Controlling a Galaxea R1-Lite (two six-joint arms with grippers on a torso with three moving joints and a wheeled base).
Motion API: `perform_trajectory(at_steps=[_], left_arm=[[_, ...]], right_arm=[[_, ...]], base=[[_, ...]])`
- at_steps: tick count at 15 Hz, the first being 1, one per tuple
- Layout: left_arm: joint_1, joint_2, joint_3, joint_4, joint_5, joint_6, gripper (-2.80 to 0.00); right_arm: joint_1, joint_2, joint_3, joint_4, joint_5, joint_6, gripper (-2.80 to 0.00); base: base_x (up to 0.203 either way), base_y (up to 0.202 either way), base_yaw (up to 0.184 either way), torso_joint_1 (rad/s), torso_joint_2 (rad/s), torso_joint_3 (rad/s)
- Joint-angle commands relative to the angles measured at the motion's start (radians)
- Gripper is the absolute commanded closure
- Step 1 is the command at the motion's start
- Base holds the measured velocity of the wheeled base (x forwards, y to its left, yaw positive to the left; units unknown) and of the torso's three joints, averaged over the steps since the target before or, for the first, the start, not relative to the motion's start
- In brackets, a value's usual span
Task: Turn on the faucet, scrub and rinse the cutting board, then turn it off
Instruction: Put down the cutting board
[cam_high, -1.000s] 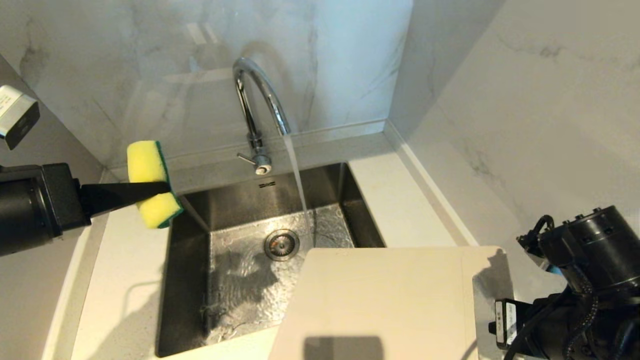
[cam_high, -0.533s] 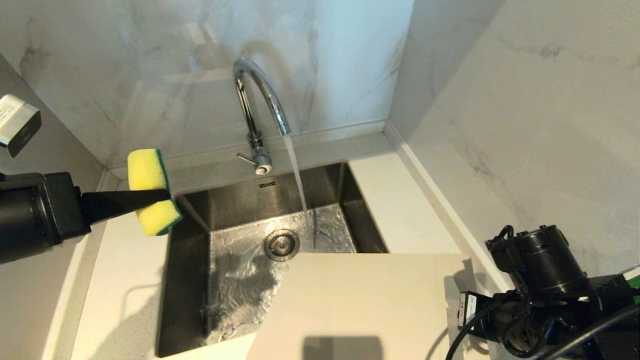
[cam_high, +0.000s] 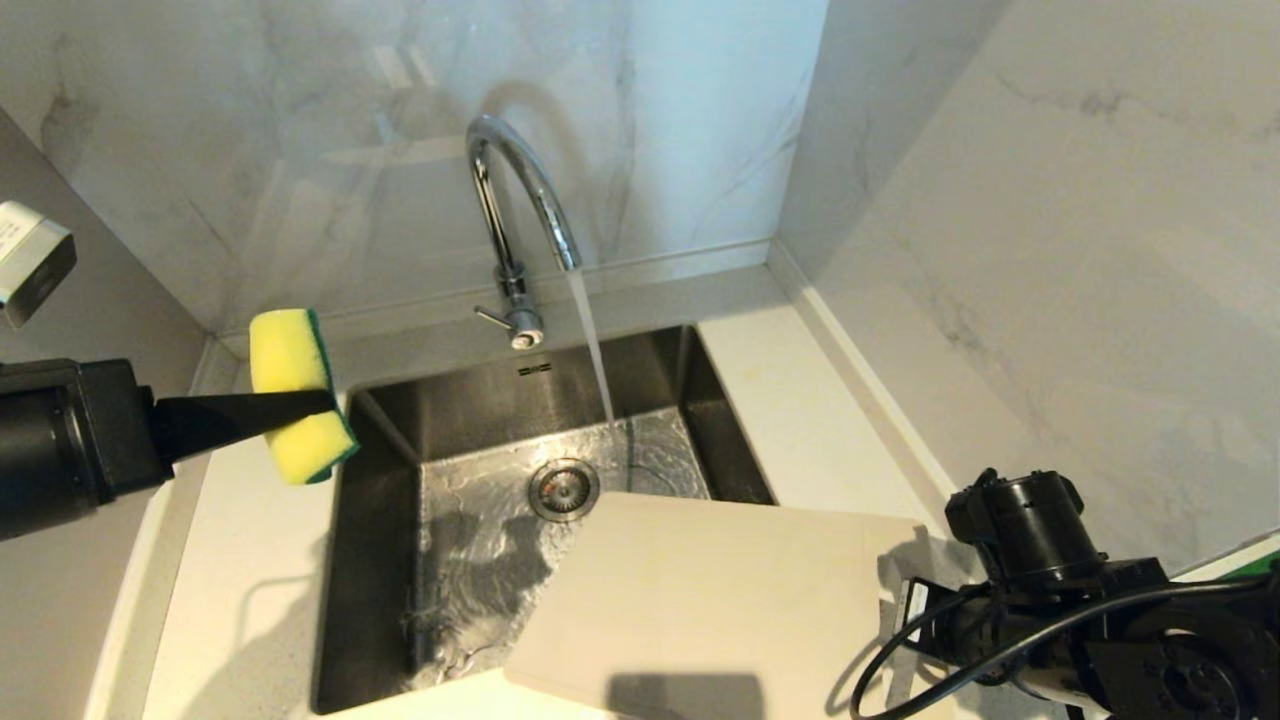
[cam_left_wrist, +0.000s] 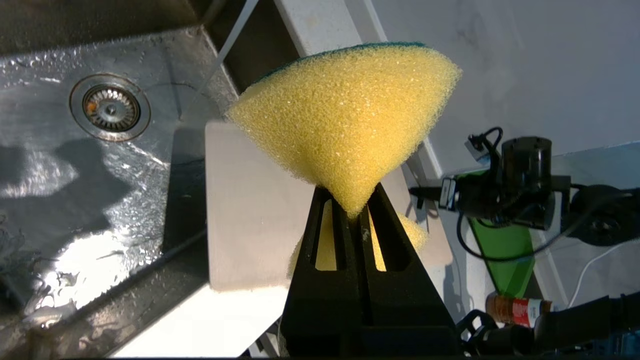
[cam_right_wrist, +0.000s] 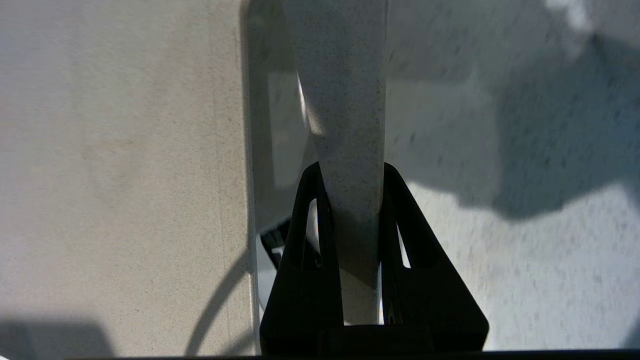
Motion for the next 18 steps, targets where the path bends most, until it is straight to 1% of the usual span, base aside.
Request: perform_trajectory(at_steps=[1,4,10,11,15,18], left_arm=[[0.0,-0.031,0.034,-0.001,-0.003,-0.003,0.0],[0.0,-0.055,0.061,-0.001,-0.004,-0.003,0.0],[0.0,-0.066,0.062,0.002,-0.004,-0.004,0.0],[0.0,-0.068,0.063,0.002,-0.004,-0.004,0.0],[0.0,-0.072,0.07,0.002,-0.004,-0.004,0.0],[0.0,-0.071,0.07,0.002,-0.005,-0.004,0.0]], right_arm=[[-0.041,0.061,0.011,-0.074,0.001,-0.015,0.0],[-0.042,0.082,-0.001,-0.079,0.002,-0.025,0.0],[-0.042,0.089,-0.004,-0.098,-0.001,-0.038,0.0],[-0.042,0.09,-0.003,-0.098,-0.001,-0.036,-2.8],[-0.04,0.057,-0.002,-0.098,-0.005,-0.042,-2.8],[-0.042,0.004,0.0,-0.095,-0.009,-0.093,-2.8]], base=[[0.0,0.0,0.0,0.0,0.0,0.0],[0.0,0.0,0.0,0.0,0.0,0.0],[0.0,0.0,0.0,0.0,0.0,0.0],[0.0,0.0,0.0,0.0,0.0,0.0],[0.0,0.0,0.0,0.0,0.0,0.0],[0.0,0.0,0.0,0.0,0.0,0.0]])
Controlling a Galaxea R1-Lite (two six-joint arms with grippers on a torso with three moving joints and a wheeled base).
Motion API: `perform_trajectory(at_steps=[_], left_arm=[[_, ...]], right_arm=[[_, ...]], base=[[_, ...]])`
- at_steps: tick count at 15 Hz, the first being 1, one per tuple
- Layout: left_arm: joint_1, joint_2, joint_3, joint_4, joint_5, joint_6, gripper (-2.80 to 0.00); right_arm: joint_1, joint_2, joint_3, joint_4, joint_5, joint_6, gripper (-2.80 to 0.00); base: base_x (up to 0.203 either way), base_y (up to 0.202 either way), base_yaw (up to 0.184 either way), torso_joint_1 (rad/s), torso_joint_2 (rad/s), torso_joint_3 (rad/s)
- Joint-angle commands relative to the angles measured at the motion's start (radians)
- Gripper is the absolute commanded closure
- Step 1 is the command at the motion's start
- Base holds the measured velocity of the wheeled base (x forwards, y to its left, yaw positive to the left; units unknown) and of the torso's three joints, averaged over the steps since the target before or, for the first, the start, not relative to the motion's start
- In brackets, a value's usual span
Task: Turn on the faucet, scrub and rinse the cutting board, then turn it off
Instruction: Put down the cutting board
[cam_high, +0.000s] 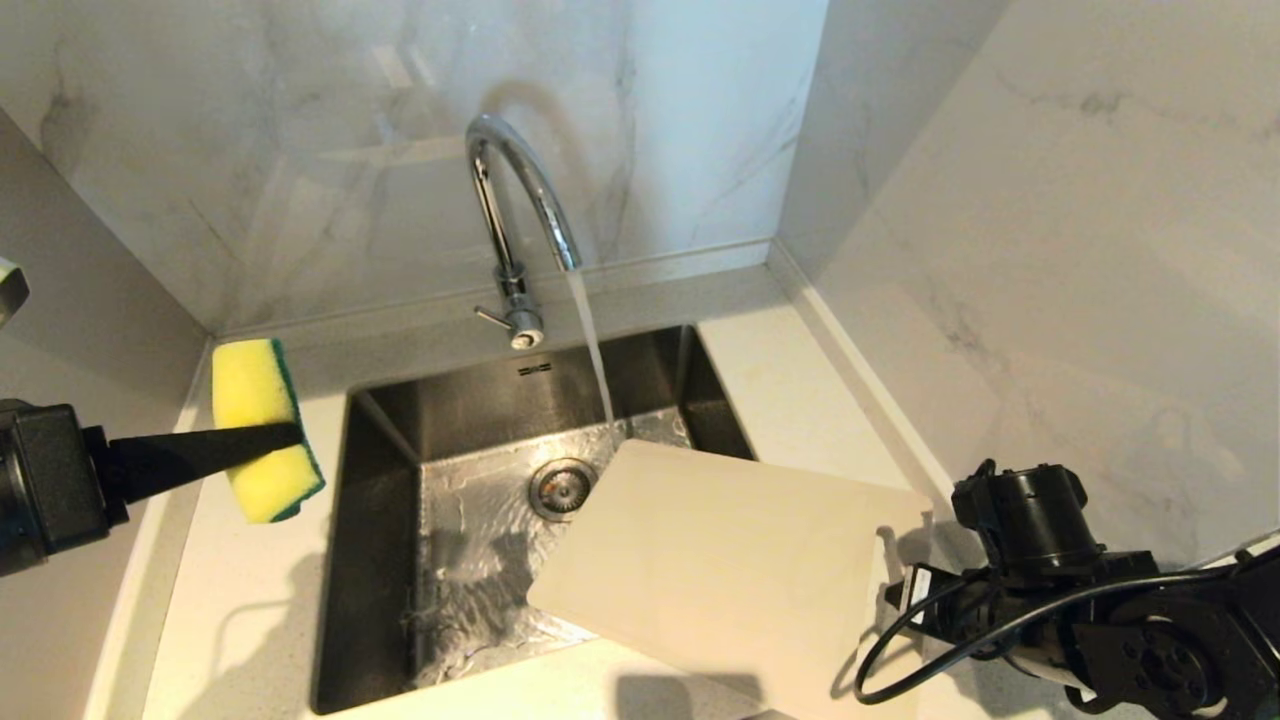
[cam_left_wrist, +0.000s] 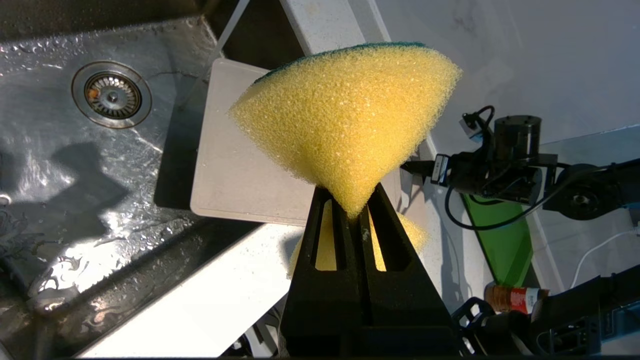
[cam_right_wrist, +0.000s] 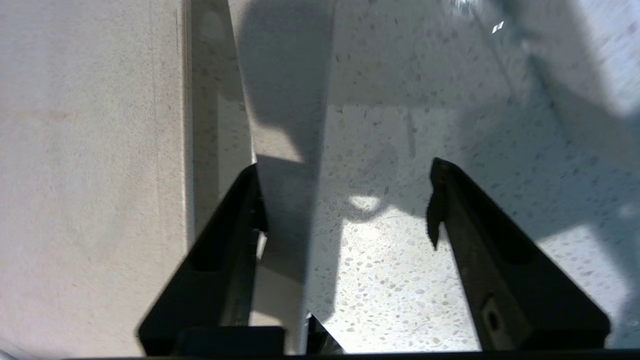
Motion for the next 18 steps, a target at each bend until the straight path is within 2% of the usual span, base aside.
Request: perform_trajectory(at_steps=[1,7,12,14,18], left_arm=[[0.0,0.002,0.0,-0.002,-0.002,-0.003,0.0],[0.0,0.006,0.015,-0.004,-0.016,-0.003,0.0],[0.0,0.012,0.018,-0.007,-0.022,-0.003,0.0],[0.0,0.012,0.017,-0.006,-0.022,-0.003,0.0],[0.0,0.004,0.028,-0.006,-0.022,-0.003,0.0]], right_arm=[[-0.001,-0.069,0.006,0.004,-0.004,-0.015,-2.8],[-0.028,-0.274,0.053,0.123,0.002,0.006,-2.8],[-0.061,-0.431,0.178,0.138,0.004,0.007,-2.8],[-0.062,-0.461,0.171,0.163,0.009,0.007,-2.8],[-0.063,-0.486,0.154,0.155,0.088,0.033,-2.8]], base=[[0.0,0.0,0.0,0.0,0.0,0.0],[0.0,0.0,0.0,0.0,0.0,0.0],[0.0,0.0,0.0,0.0,0.0,0.0],[0.0,0.0,0.0,0.0,0.0,0.0],[0.0,0.0,0.0,0.0,0.0,0.0]])
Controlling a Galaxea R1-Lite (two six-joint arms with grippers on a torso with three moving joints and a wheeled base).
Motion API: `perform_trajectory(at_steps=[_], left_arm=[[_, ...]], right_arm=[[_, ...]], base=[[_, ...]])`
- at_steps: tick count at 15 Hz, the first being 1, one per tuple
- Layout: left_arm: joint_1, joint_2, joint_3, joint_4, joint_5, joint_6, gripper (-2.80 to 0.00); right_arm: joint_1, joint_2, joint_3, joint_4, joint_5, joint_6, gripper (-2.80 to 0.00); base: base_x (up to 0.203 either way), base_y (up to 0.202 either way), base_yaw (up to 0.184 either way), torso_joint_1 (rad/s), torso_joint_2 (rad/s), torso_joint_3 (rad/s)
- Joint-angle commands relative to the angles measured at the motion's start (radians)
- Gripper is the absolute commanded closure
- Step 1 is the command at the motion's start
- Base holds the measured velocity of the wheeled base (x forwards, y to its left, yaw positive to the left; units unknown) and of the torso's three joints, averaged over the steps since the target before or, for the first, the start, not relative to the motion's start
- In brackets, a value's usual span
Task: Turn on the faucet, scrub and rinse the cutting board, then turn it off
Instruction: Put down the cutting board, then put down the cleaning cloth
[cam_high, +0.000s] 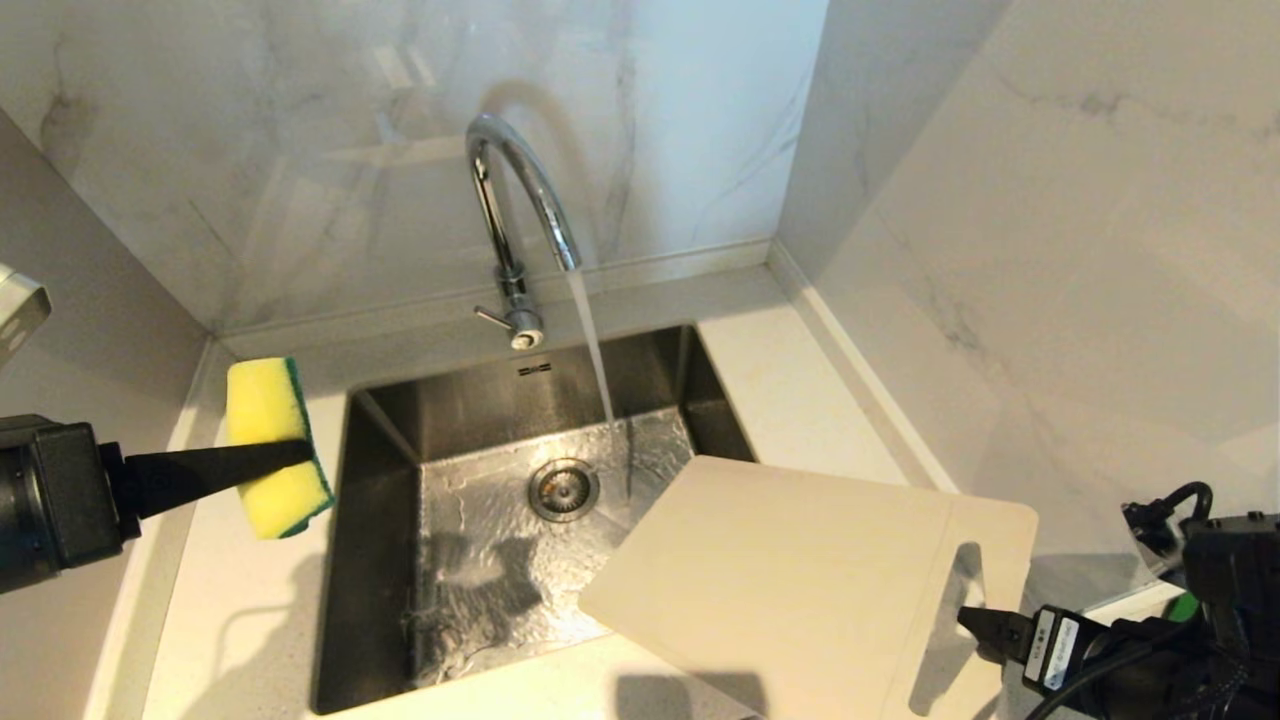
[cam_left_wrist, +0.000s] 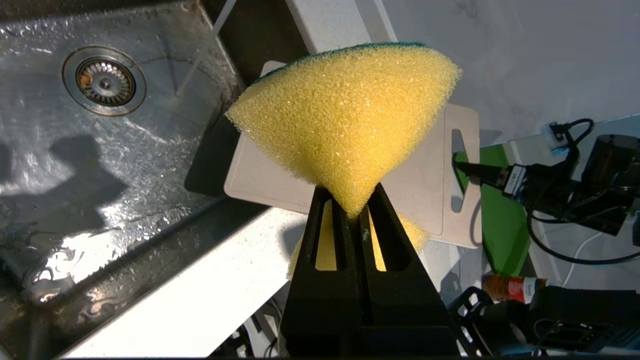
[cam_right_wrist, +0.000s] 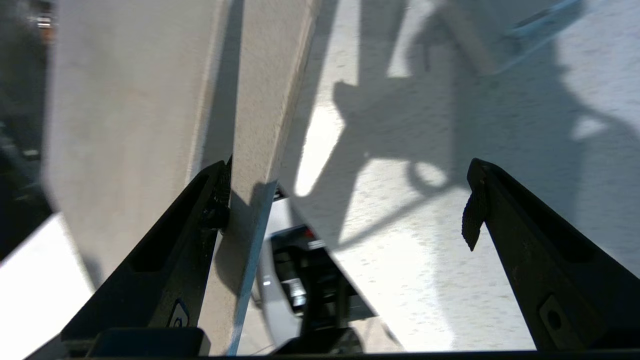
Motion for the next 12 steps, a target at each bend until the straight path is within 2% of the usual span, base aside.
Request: perform_trajectory(at_steps=[1,2,4,9,12], left_arm=[[0.0,-0.009,0.021,-0.001,-0.002,-0.003,0.0],[0.0,-0.018,0.035,-0.001,-0.002,-0.003,0.0],[0.0,-0.017,0.035,-0.001,-0.004,-0.003,0.0],[0.0,-0.004,0.024,-0.003,-0.023,-0.003,0.0],[0.0,0.002,0.024,-0.003,-0.026,-0.003,0.0]], right_arm=[[-0.001,-0.024,-0.006,-0.006,0.019,0.059,-2.8],[-0.001,-0.034,-0.014,-0.007,0.02,0.139,-2.8],[-0.002,-0.085,-0.02,-0.002,0.021,0.187,-2.8],[-0.036,-0.129,-0.087,0.087,0.028,0.181,-2.8],[-0.036,-0.075,-0.114,0.088,0.089,0.126,-2.8]], base=[[0.0,0.0,0.0,0.0,0.0,0.0],[0.0,0.0,0.0,0.0,0.0,0.0],[0.0,0.0,0.0,0.0,0.0,0.0],[0.0,0.0,0.0,0.0,0.0,0.0],[0.0,0.0,0.0,0.0,0.0,0.0]])
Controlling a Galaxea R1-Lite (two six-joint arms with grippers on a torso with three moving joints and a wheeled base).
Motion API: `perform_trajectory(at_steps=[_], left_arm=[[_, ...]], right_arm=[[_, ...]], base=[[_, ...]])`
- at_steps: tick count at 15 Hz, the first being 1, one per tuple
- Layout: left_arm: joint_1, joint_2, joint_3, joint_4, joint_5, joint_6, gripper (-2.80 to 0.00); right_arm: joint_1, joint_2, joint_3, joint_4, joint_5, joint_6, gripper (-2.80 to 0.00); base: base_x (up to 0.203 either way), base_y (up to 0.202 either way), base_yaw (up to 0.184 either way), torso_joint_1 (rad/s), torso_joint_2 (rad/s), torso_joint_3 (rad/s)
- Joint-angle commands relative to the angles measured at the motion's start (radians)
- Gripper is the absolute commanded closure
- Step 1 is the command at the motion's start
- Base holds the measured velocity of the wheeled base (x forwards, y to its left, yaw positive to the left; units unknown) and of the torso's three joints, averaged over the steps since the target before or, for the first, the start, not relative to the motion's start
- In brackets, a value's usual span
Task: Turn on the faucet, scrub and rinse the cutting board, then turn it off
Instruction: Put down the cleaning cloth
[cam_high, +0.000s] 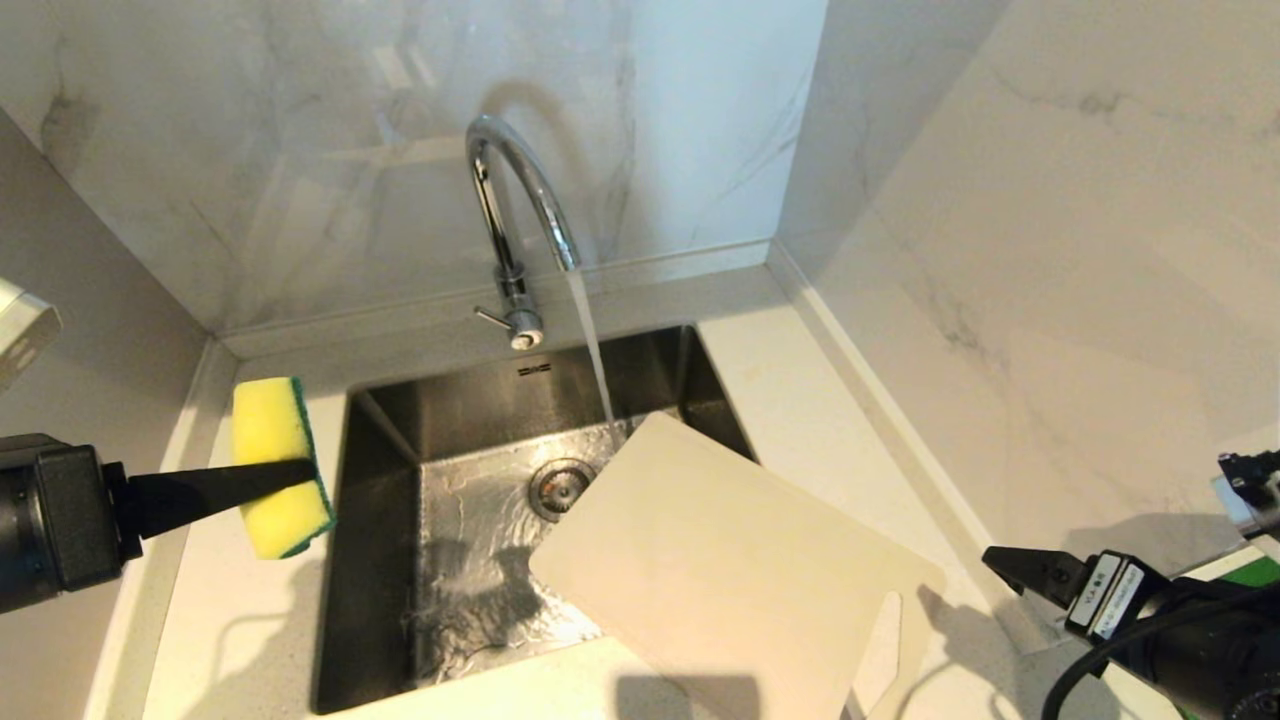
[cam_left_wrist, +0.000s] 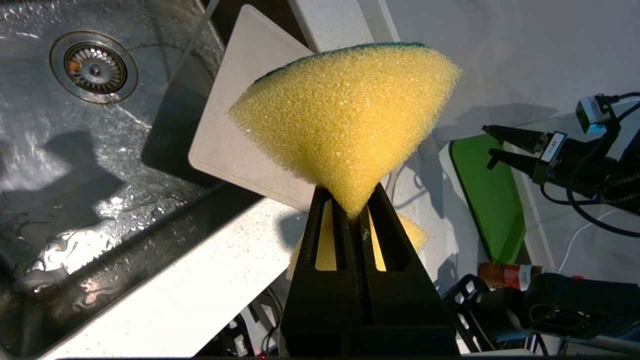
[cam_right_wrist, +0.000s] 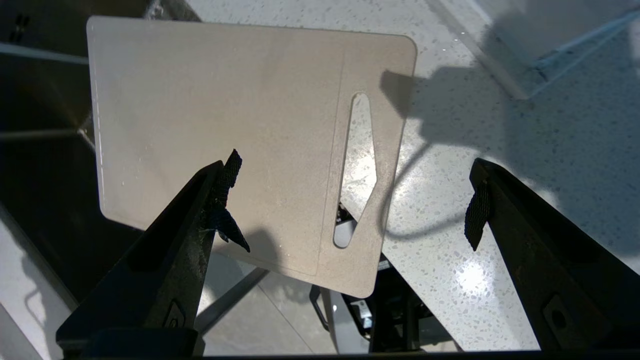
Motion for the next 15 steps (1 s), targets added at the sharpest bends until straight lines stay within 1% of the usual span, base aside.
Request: perform_trajectory(at_steps=[1,2,3,5,8,9,10,11,13,15], left_arm=[[0.0,0.009,0.001,-0.001,-0.002,-0.003,0.0],[0.0,0.01,0.0,-0.001,-0.002,-0.003,0.0],[0.0,0.011,-0.003,-0.002,-0.002,-0.003,0.0],[0.0,0.02,-0.01,-0.003,-0.002,-0.003,0.0],[0.0,0.038,-0.026,-0.003,-0.002,-0.004,0.0],[0.0,0.045,-0.027,-0.006,-0.001,-0.004,0.0],[0.0,0.055,-0.027,-0.017,-0.001,-0.003,0.0],[0.0,0.062,-0.028,-0.031,-0.001,-0.002,0.0],[0.0,0.07,-0.05,-0.04,0.001,-0.001,0.0],[0.0,0.07,-0.051,-0.04,0.001,-0.001,0.0]], right_arm=[[0.001,0.057,-0.012,-0.001,0.024,-0.018,-2.8],[0.001,0.081,-0.012,-0.004,0.033,-0.029,0.0],[0.002,0.104,-0.019,-0.008,0.047,-0.036,0.0],[0.02,0.115,-0.063,0.005,0.101,-0.048,0.0],[0.029,0.156,-0.155,0.064,0.103,-0.056,0.0],[0.032,0.172,-0.186,0.097,0.098,-0.071,0.0],[0.045,0.2,-0.23,0.137,0.061,-0.105,0.0],[0.069,0.233,-0.261,0.152,0.0,-0.122,0.0],[0.124,0.302,-0.353,0.16,-0.16,-0.137,0.0],[0.14,0.331,-0.417,0.162,-0.209,-0.138,0.0]], base=[[0.0,0.0,0.0,0.0,0.0,0.0],[0.0,0.0,0.0,0.0,0.0,0.0],[0.0,0.0,0.0,0.0,0.0,0.0],[0.0,0.0,0.0,0.0,0.0,0.0],[0.0,0.0,0.0,0.0,0.0,0.0],[0.0,0.0,0.0,0.0,0.0,0.0],[0.0,0.0,0.0,0.0,0.0,0.0],[0.0,0.0,0.0,0.0,0.0,0.0],[0.0,0.0,0.0,0.0,0.0,0.0],[0.0,0.0,0.0,0.0,0.0,0.0]])
